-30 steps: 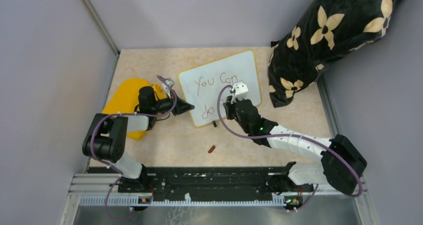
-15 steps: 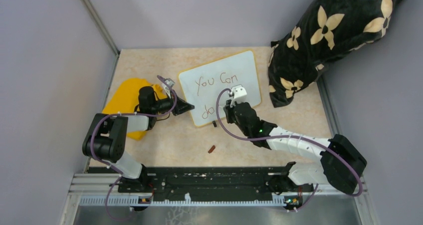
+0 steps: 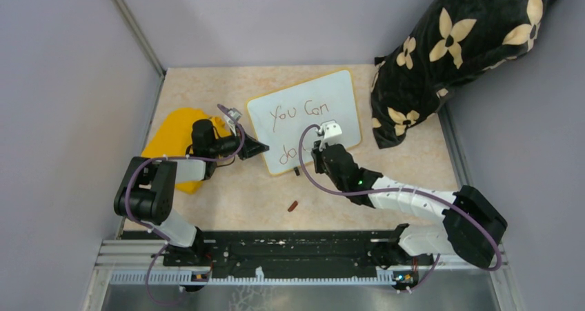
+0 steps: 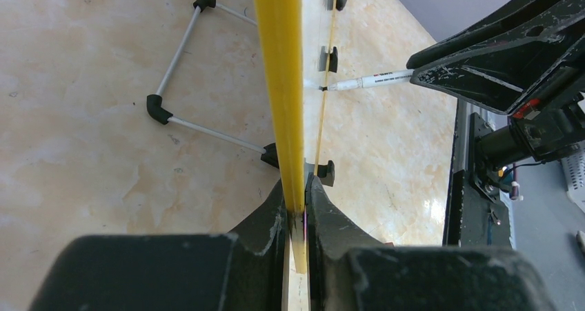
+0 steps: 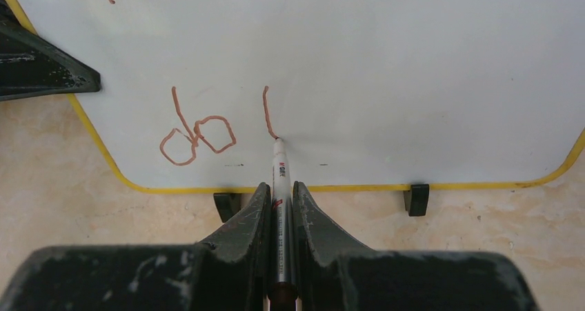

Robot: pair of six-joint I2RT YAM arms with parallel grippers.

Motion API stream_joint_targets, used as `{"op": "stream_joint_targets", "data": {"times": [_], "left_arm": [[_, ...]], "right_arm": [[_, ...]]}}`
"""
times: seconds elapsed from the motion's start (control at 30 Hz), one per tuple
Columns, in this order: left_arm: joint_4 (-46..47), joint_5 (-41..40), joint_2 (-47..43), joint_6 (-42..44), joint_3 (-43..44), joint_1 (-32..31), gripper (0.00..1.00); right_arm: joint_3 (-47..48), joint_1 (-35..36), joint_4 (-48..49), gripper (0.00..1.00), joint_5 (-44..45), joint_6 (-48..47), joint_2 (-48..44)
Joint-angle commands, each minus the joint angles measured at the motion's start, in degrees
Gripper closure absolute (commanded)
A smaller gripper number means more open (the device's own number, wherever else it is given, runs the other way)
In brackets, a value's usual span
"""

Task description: Write a sentence on the whiteboard

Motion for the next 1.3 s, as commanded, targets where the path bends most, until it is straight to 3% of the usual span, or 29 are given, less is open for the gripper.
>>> {"op": "stream_joint_targets", "data": {"times": [0.0,0.5,0.8,1.27], "left_arm": [[-4.6,-3.3,1.2,5.0,-0.3,-1.3,1.00],[-4.8,-3.3,1.1,5.2,-0.2,-1.4,1.00],[-5.2,-3.5,1.2,5.5,-0.1,-1.6,1.00],[-5.8,-3.6,1.2,5.9,0.0,-1.8,1.00]], "right_arm": [[-0.2,0.3,-0.2,1.00,3.9,0.8,-1.1],[-1.0,0.6,3.3,1.00,0.6,-0.6,-6.3],[0.6,0.7,5.8,1.00,-2.7,-0.1,-4.0],[1.8,0.7,6.3,1.00,0.0,1.3,-0.3]]}}
